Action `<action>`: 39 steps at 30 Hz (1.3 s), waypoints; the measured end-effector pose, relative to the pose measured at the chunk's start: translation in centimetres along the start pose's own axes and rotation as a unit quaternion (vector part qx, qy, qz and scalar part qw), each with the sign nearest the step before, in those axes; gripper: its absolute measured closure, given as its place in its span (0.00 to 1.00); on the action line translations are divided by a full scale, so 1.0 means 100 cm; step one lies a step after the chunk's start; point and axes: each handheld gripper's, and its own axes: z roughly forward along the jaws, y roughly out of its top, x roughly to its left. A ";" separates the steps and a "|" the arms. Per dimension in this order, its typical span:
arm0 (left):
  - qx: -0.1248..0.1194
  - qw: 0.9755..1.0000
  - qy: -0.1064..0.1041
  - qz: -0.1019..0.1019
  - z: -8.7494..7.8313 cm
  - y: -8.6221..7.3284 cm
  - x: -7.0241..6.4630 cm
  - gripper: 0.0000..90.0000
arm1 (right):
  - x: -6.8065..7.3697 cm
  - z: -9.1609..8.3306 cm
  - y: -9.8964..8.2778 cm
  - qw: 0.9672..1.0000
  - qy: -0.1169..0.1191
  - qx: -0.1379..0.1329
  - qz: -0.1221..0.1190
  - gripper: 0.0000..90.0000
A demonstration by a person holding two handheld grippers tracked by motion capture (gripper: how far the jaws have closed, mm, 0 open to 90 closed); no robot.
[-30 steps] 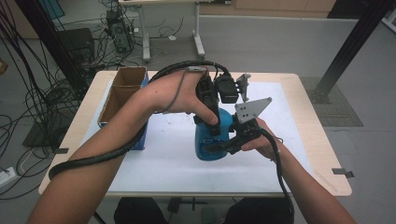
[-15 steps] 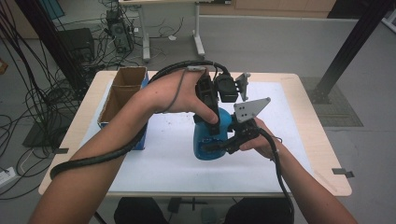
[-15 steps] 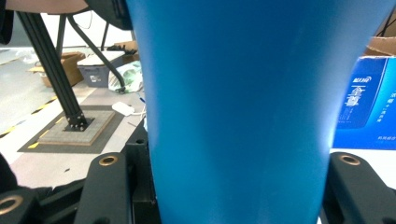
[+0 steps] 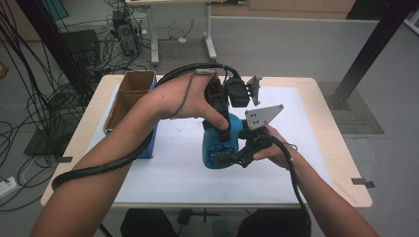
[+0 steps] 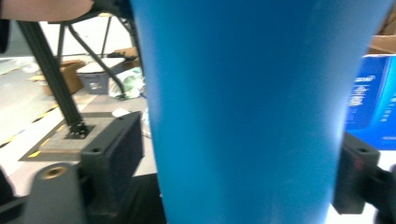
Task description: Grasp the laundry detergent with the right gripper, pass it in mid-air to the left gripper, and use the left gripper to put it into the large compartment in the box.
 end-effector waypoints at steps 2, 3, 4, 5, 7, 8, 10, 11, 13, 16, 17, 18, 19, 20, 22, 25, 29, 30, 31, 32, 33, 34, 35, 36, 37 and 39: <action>-0.002 1.000 0.000 -0.003 -0.001 -0.001 0.001 0.42 | 0.000 0.000 0.001 1.000 -0.008 -0.004 0.002 0.09; -0.002 1.000 0.000 -0.003 -0.001 -0.001 0.001 0.42 | 0.000 0.000 0.001 1.000 -0.008 -0.004 0.002 0.09; -0.002 1.000 0.002 -0.004 -0.002 -0.001 0.001 0.42 | 0.000 0.000 0.001 1.000 -0.021 -0.001 -0.004 0.03; -0.004 1.000 0.002 -0.006 -0.002 -0.001 0.001 0.42 | 0.000 0.000 0.001 1.000 -0.026 0.000 -0.007 0.00; -0.003 1.000 0.003 -0.005 -0.003 -0.002 0.001 0.42 | -0.001 -0.001 0.001 1.000 -0.023 -0.001 -0.005 0.00; -0.004 1.000 0.003 -0.008 -0.003 -0.002 0.001 0.42 | -0.001 -0.002 0.002 1.000 -0.026 -0.002 -0.001 0.00; -0.004 1.000 0.003 -0.009 -0.004 -0.002 0.001 0.42 | -0.001 -0.003 0.003 1.000 -0.025 -0.002 -0.001 0.00; -0.005 1.000 0.003 -0.010 -0.004 -0.003 0.001 0.42 | -0.001 -0.003 0.004 1.000 -0.024 0.000 -0.001 0.00; -0.005 1.000 0.003 -0.011 -0.004 -0.003 0.001 0.42 | -0.001 -0.004 0.004 1.000 -0.024 0.002 -0.002 0.00; 0.001 1.000 0.004 -0.020 -0.003 -0.003 0.002 0.42 | 0.000 -0.006 0.006 1.000 -0.027 0.007 0.002 0.00; 0.001 1.000 0.004 -0.020 -0.003 -0.003 0.002 0.42 | 0.000 -0.006 0.006 1.000 -0.027 0.007 0.002 0.00; -0.001 1.000 0.004 -0.026 -0.002 -0.004 0.003 0.42 | 0.001 -0.008 0.007 0.999 -0.028 0.016 0.007 0.00; -0.001 1.000 0.004 -0.026 -0.002 -0.004 0.003 0.42 | 0.001 -0.008 0.007 0.999 -0.028 0.016 0.007 0.00; 0.002 1.000 0.005 -0.028 -0.002 -0.004 0.003 0.42 | 0.001 -0.011 0.007 0.999 -0.030 0.029 0.011 0.00; 0.001 0.999 0.005 -0.035 -0.001 -0.005 0.004 0.42 | 0.002 -0.012 0.007 0.999 -0.031 0.034 0.014 0.01; 0.000 0.999 0.007 -0.042 -0.001 -0.007 0.006 0.42 | 0.002 -0.017 0.006 0.998 -0.036 0.051 0.021 0.01; 0.002 0.998 0.010 -0.058 0.000 -0.009 0.009 0.42 | 0.003 -0.026 0.006 0.995 -0.050 0.086 0.032 0.01; 0.003 0.998 0.012 -0.059 -0.001 -0.009 0.011 0.42 | 0.004 -0.031 0.006 0.993 -0.056 0.101 0.033 0.01; 0.004 0.998 0.013 -0.064 -0.001 -0.011 0.013 0.42 | 0.004 -0.033 0.006 0.992 -0.061 0.108 0.032 0.01; 0.000 0.997 0.014 -0.070 -0.002 -0.012 0.014 0.42 | 0.004 -0.036 0.006 0.990 -0.067 0.116 0.033 0.01; 0.000 0.997 0.014 -0.070 -0.002 -0.012 0.014 0.42 | 0.004 -0.036 0.006 0.990 -0.067 0.116 0.033 0.01; 0.000 0.997 0.016 -0.072 -0.002 -0.013 0.015 0.42 | 0.005 -0.039 0.006 0.990 -0.068 0.122 0.036 0.01; 0.001 0.997 0.019 -0.076 -0.003 -0.014 0.016 0.42 | 0.005 -0.043 0.006 0.988 -0.072 0.134 0.039 0.01; 0.001 0.997 0.019 -0.076 -0.003 -0.014 0.016 0.42 | 0.005 -0.043 0.006 0.988 -0.072 0.134 0.039 0.01; 0.001 0.997 0.022 -0.079 -0.003 -0.015 0.017 0.42 | 0.006 -0.047 0.005 0.985 -0.078 0.149 0.044 0.02; 0.002 0.996 0.027 -0.086 -0.004 -0.016 0.019 0.42 | 0.007 -0.050 0.005 0.982 -0.084 0.163 0.048 0.02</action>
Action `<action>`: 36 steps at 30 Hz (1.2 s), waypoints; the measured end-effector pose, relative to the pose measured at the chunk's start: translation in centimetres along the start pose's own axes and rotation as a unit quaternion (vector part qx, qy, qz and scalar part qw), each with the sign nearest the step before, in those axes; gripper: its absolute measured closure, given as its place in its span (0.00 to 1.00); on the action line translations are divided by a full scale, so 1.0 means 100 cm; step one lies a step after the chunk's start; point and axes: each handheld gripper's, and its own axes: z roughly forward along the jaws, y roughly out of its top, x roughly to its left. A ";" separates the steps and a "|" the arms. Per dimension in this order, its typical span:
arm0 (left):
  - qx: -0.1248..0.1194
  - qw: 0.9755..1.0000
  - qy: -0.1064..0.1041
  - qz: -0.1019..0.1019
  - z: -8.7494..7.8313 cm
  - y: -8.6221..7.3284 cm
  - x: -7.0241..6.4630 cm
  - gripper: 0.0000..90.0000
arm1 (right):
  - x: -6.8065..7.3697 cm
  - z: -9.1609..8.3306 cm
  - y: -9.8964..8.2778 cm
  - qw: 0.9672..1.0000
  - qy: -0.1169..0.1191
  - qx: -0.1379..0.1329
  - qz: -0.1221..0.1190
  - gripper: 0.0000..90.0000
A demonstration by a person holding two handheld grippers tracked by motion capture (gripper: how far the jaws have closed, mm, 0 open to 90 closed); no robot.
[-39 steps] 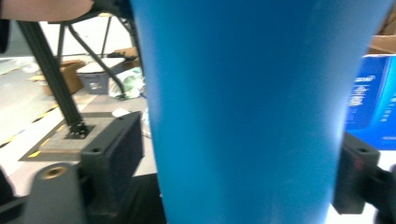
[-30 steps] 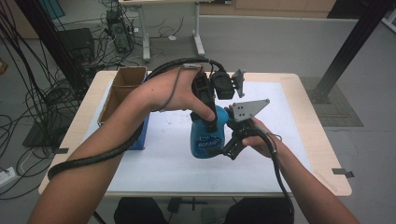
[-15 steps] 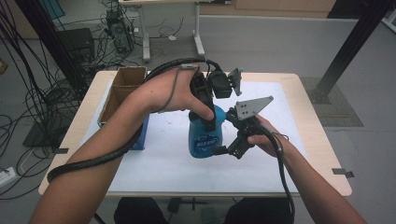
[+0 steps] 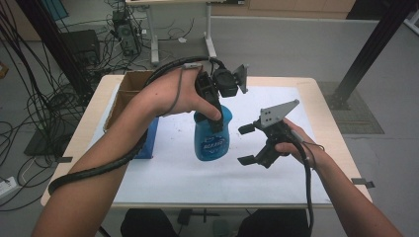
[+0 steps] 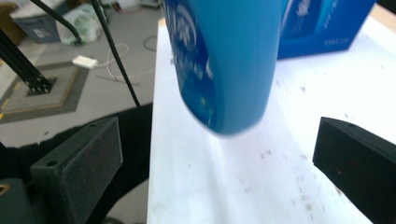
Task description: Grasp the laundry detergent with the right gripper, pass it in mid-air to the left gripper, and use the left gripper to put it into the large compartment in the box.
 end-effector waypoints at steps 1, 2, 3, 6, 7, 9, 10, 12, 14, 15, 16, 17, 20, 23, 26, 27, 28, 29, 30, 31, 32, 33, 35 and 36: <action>0.001 1.000 0.001 -0.002 0.000 0.000 0.001 0.42 | 0.000 -0.001 -0.001 1.000 -0.003 0.009 0.001 0.02; 0.001 1.000 0.001 -0.002 0.000 0.000 0.001 0.42 | 0.000 -0.002 -0.001 1.000 -0.005 0.017 0.003 0.02; 0.000 1.000 0.003 -0.009 0.000 -0.001 0.002 0.42 | 0.000 -0.004 -0.002 1.000 -0.007 0.026 0.005 0.02; -0.002 1.000 0.005 -0.017 -0.001 -0.002 0.003 0.42 | 0.000 -0.007 -0.004 0.999 -0.007 0.044 0.011 0.03; -0.001 1.000 0.007 -0.019 -0.001 -0.002 0.004 0.42 | 0.000 -0.008 -0.005 0.998 -0.007 0.054 0.015 0.03; -0.001 1.000 0.008 -0.027 -0.001 -0.003 0.006 0.42 | 0.000 -0.010 -0.007 0.997 -0.010 0.079 0.020 0.03; 0.002 1.000 0.009 -0.030 0.000 -0.003 0.007 0.42 | 0.000 -0.011 -0.009 0.996 -0.011 0.090 0.023 0.03; 0.002 0.999 0.010 -0.038 0.001 -0.004 0.009 0.42 | 0.001 -0.012 -0.013 0.992 -0.016 0.121 0.030 0.04; 0.003 0.999 0.010 -0.048 0.003 -0.006 0.012 0.42 | 0.001 -0.012 -0.014 0.990 -0.018 0.134 0.031 0.05; 0.004 0.999 0.010 -0.049 0.003 -0.006 0.013 0.42 | 0.001 -0.012 -0.016 0.988 -0.021 0.152 0.035 0.05; 0.004 0.998 0.010 -0.055 0.004 -0.007 0.015 0.42 | 0.002 -0.012 -0.017 0.986 -0.023 0.161 0.038 0.05; 0.003 0.998 0.011 -0.057 0.004 -0.008 0.016 0.42 | 0.002 -0.012 -0.018 0.983 -0.023 0.177 0.039 0.05; 0.003 0.997 0.015 -0.070 0.004 -0.009 0.019 0.42 | 0.002 -0.010 -0.021 0.977 -0.031 0.208 0.041 0.05; 0.007 0.996 0.015 -0.087 0.005 -0.011 0.024 0.42 | 0.003 -0.008 -0.025 0.970 -0.055 0.233 0.049 0.06; 0.009 0.995 0.017 -0.101 0.005 -0.012 0.028 0.42 | 0.002 -0.007 -0.028 0.966 -0.061 0.246 0.057 0.06; 0.009 0.995 0.017 -0.101 0.005 -0.012 0.028 0.42 | 0.002 -0.007 -0.028 0.966 -0.061 0.246 0.057 0.06; 0.007 0.994 0.019 -0.112 0.004 -0.012 0.032 0.42 | 0.002 -0.007 -0.030 0.964 -0.064 0.249 0.063 0.06; 0.007 0.994 0.019 -0.112 0.004 -0.012 0.032 0.42 | 0.002 -0.007 -0.031 0.965 -0.064 0.247 0.066 0.06; 0.008 0.993 0.020 -0.117 0.003 -0.013 0.034 0.42 | 0.002 -0.007 -0.031 0.965 -0.064 0.247 0.066 0.06; 0.006 0.992 0.020 -0.123 0.003 -0.013 0.036 0.42 | 0.002 -0.006 -0.033 0.964 -0.065 0.247 0.070 0.06; 0.011 0.991 0.024 -0.135 0.000 -0.014 0.039 0.42 | 0.002 -0.006 -0.033 0.964 -0.064 0.249 0.073 0.06; 0.011 0.991 0.024 -0.135 0.000 -0.014 0.039 0.42 | 0.002 -0.006 -0.033 0.964 -0.064 0.249 0.073 0.06; 0.011 0.990 0.027 -0.141 -0.003 -0.014 0.041 0.42 | 0.002 -0.005 -0.035 0.963 -0.067 0.250 0.075 0.06; 0.011 0.988 0.028 -0.149 -0.007 -0.013 0.043 0.42 | 0.002 -0.005 -0.036 0.963 -0.070 0.247 0.078 0.07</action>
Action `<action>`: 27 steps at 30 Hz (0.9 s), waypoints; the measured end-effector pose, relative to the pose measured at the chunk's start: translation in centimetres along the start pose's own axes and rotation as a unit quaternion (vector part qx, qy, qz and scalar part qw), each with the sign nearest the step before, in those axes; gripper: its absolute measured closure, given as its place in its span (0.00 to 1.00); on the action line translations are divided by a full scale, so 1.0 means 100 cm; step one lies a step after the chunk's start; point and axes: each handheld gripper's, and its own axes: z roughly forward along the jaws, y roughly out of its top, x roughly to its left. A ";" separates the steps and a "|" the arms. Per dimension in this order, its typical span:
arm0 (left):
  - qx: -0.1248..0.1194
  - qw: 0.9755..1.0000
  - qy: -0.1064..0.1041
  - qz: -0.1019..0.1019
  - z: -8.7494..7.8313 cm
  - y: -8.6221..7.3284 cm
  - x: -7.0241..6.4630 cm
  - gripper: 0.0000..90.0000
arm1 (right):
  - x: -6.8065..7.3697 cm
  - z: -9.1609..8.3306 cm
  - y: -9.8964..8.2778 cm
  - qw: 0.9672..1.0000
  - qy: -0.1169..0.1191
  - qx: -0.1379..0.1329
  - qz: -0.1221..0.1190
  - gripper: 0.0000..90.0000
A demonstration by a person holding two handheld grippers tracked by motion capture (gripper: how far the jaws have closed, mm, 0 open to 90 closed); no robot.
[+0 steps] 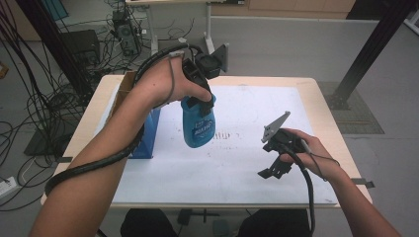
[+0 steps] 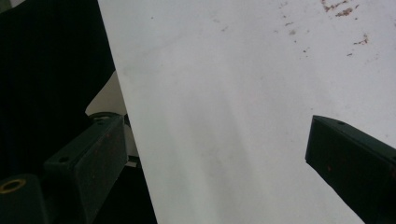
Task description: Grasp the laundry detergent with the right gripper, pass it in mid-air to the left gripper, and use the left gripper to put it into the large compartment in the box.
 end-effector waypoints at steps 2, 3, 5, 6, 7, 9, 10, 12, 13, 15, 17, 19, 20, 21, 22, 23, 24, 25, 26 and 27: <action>0.001 1.000 0.001 -0.004 -0.002 0.001 0.001 0.42 | -0.001 0.000 -0.001 1.000 0.001 0.000 0.000 0.07; 0.003 1.000 0.002 -0.007 -0.005 0.002 0.001 0.42 | -0.002 0.000 -0.001 1.000 0.001 -0.002 0.004 0.07; 0.003 1.000 0.004 -0.015 -0.010 0.003 0.003 0.42 | -0.003 0.001 -0.002 1.000 -0.001 -0.004 0.009 0.07; 0.005 1.000 0.005 -0.017 -0.012 0.004 0.004 0.42 | -0.003 0.001 -0.002 1.000 -0.001 -0.004 0.008 0.07; 0.003 1.000 0.005 -0.026 -0.019 0.006 0.007 0.42 | -0.004 0.002 -0.003 1.000 -0.001 -0.004 0.010 0.07; 0.001 0.999 0.006 -0.039 -0.027 0.007 0.009 0.42 | -0.004 0.003 -0.003 1.000 -0.001 -0.004 0.011 0.07; 0.001 0.999 0.008 -0.043 -0.031 0.007 0.011 0.42 | -0.004 0.003 -0.004 1.000 -0.001 -0.006 0.011 0.07; 0.002 0.999 0.010 -0.053 -0.039 0.008 0.015 0.42 | -0.004 0.003 -0.004 1.000 0.000 -0.008 0.011 0.08; 0.001 0.998 0.012 -0.058 -0.044 0.008 0.018 0.42 | -0.004 0.002 -0.004 1.000 0.000 -0.008 0.010 0.08; 0.002 0.998 0.018 -0.066 -0.052 0.008 0.022 0.42 | -0.004 0.002 -0.004 1.000 -0.001 -0.011 0.010 0.08; 0.006 0.997 0.023 -0.076 -0.059 0.007 0.027 0.42 | -0.004 0.001 -0.004 1.000 -0.001 -0.012 0.010 0.08; 0.005 0.996 0.025 -0.083 -0.063 0.007 0.029 0.42 | -0.004 0.000 -0.004 1.000 -0.001 -0.014 0.011 0.08; 0.006 0.996 0.026 -0.088 -0.066 0.006 0.032 0.42 | -0.004 0.000 -0.004 1.000 -0.001 -0.014 0.011 0.08; 0.006 0.995 0.028 -0.095 -0.069 0.006 0.035 0.42 | -0.004 0.000 -0.004 1.000 0.002 -0.018 0.011 0.08; 0.006 0.995 0.030 -0.100 -0.073 0.005 0.038 0.42 | -0.004 -0.001 -0.005 1.000 0.005 -0.020 0.011 0.08; 0.007 0.994 0.032 -0.108 -0.079 0.003 0.044 0.42 | -0.005 -0.002 -0.005 1.000 0.006 -0.024 0.010 0.08; 0.006 0.993 0.031 -0.117 -0.080 0.002 0.048 0.42 | -0.005 -0.002 -0.005 1.000 0.006 -0.023 0.010 0.08; 0.006 0.993 0.031 -0.117 -0.080 0.002 0.048 0.42 | -0.005 -0.002 -0.005 1.000 0.005 -0.023 0.010 0.08; 0.006 0.992 0.029 -0.123 -0.082 0.000 0.052 0.42 | -0.005 -0.002 -0.005 1.000 0.005 -0.023 0.010 0.08; 0.003 0.989 0.027 -0.143 -0.084 -0.004 0.059 0.42 | -0.004 -0.003 -0.005 1.000 0.005 -0.024 0.010 0.08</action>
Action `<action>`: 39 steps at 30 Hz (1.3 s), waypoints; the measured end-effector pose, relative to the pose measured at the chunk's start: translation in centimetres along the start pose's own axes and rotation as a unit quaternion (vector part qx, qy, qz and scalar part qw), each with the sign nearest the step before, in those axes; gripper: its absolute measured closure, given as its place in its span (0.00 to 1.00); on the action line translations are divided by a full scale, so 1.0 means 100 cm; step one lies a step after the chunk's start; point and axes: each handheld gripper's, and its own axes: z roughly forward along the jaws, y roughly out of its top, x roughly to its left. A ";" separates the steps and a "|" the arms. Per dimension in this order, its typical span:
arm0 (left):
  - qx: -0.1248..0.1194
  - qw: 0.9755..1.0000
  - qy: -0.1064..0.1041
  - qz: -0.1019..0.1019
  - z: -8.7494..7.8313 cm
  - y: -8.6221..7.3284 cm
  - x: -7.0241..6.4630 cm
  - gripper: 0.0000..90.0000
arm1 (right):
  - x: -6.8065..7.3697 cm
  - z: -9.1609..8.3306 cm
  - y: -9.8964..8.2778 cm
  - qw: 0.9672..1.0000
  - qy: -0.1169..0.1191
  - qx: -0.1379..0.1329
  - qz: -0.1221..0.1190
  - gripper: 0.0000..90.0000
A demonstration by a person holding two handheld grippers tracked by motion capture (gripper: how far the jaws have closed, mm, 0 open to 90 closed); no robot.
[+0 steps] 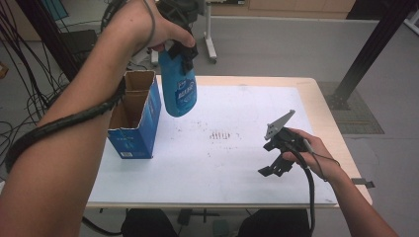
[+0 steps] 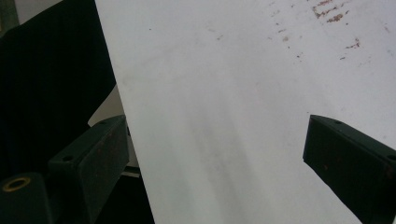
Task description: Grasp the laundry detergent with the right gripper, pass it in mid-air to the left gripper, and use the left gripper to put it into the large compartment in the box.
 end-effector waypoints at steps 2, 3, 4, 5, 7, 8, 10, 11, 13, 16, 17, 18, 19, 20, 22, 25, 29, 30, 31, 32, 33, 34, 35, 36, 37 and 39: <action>-0.003 1.000 0.002 -0.022 -0.001 -0.003 0.009 0.42 | 0.001 -0.001 0.000 1.000 0.000 -0.005 0.000 0.08; -0.002 1.000 0.004 -0.028 -0.002 -0.004 0.014 0.42 | 0.001 -0.002 0.000 1.000 0.001 -0.007 0.000 0.08; -0.002 1.000 0.004 -0.028 -0.002 -0.004 0.014 0.42 | 0.001 -0.002 0.000 1.000 0.001 -0.007 0.000 0.08; -0.001 0.999 0.008 -0.048 -0.001 -0.008 0.024 0.42 | 0.001 -0.002 -0.001 1.000 0.000 -0.009 0.000 0.08; 0.003 0.998 0.012 -0.062 -0.001 -0.011 0.035 0.42 | 0.001 -0.003 -0.001 1.000 0.002 -0.011 -0.002 0.08; 0.001 0.997 0.014 -0.073 -0.001 -0.013 0.040 0.42 | 0.001 -0.003 -0.001 1.000 0.001 -0.011 -0.001 0.08; 0.003 0.997 0.016 -0.080 0.000 -0.015 0.045 0.42 | 0.001 -0.003 -0.001 1.000 0.000 -0.011 -0.002 0.08; 0.002 0.996 0.016 -0.090 0.001 -0.017 0.050 0.42 | 0.002 -0.004 0.000 1.000 0.000 -0.012 -0.003 0.08; 0.006 0.994 0.017 -0.108 0.003 -0.022 0.062 0.42 | 0.002 -0.005 0.000 1.000 -0.001 -0.011 -0.003 0.08; 0.010 0.991 0.020 -0.130 0.005 -0.028 0.075 0.42 | 0.001 -0.006 0.000 1.000 -0.002 -0.013 -0.004 0.08; 0.008 0.990 0.023 -0.140 0.005 -0.031 0.081 0.42 | 0.002 -0.006 0.000 1.000 -0.002 -0.015 -0.004 0.08; 0.008 0.989 0.025 -0.148 0.005 -0.033 0.084 0.42 | 0.002 -0.006 0.000 1.000 -0.003 -0.015 -0.004 0.08; 0.012 0.986 0.029 -0.163 0.007 -0.038 0.093 0.42 | 0.003 -0.006 0.000 1.000 -0.001 -0.016 -0.005 0.08; 0.012 0.986 0.029 -0.163 0.007 -0.038 0.093 0.42 | 0.003 -0.006 0.000 1.000 -0.001 -0.016 -0.005 0.08; 0.012 0.983 0.032 -0.182 0.008 -0.043 0.102 0.42 | 0.003 -0.006 -0.001 1.000 -0.002 -0.016 -0.005 0.08; 0.013 0.978 0.037 -0.205 0.012 -0.049 0.113 0.42 | 0.003 -0.007 -0.001 1.000 -0.002 -0.017 -0.003 0.08; 0.015 0.974 0.045 -0.221 0.018 -0.056 0.124 0.42 | 0.002 -0.006 -0.002 1.000 -0.002 -0.016 -0.001 0.08; 0.017 0.973 0.047 -0.224 0.019 -0.057 0.126 0.42 | 0.002 -0.006 -0.002 1.000 -0.002 -0.016 -0.001 0.08; 0.017 0.972 0.052 -0.230 0.021 -0.058 0.130 0.42 | 0.001 -0.005 -0.002 1.000 -0.001 -0.017 -0.001 0.08; 0.017 0.972 0.052 -0.230 0.021 -0.058 0.130 0.42 | 0.001 -0.005 -0.002 1.000 -0.001 -0.017 -0.001 0.08; 0.016 0.971 0.053 -0.233 0.022 -0.059 0.130 0.42 | 0.001 -0.005 -0.002 1.000 -0.001 -0.018 0.000 0.08; 0.016 0.970 0.053 -0.235 0.023 -0.059 0.131 0.42 | 0.002 -0.005 -0.002 1.000 -0.001 -0.017 -0.001 0.08; 0.017 0.970 0.053 -0.236 0.024 -0.060 0.133 0.42 | 0.002 -0.004 -0.002 1.000 0.001 -0.016 0.000 0.08; 0.016 0.970 0.052 -0.239 0.025 -0.061 0.134 0.42 | 0.002 -0.004 -0.002 1.000 0.001 -0.016 0.000 0.08; 0.015 0.969 0.051 -0.241 0.027 -0.062 0.135 0.42 | 0.002 -0.003 -0.003 1.000 0.002 -0.015 -0.001 0.08; 0.019 0.969 0.048 -0.240 0.032 -0.063 0.137 0.42 | 0.002 -0.003 -0.003 1.000 0.002 -0.016 0.000 0.08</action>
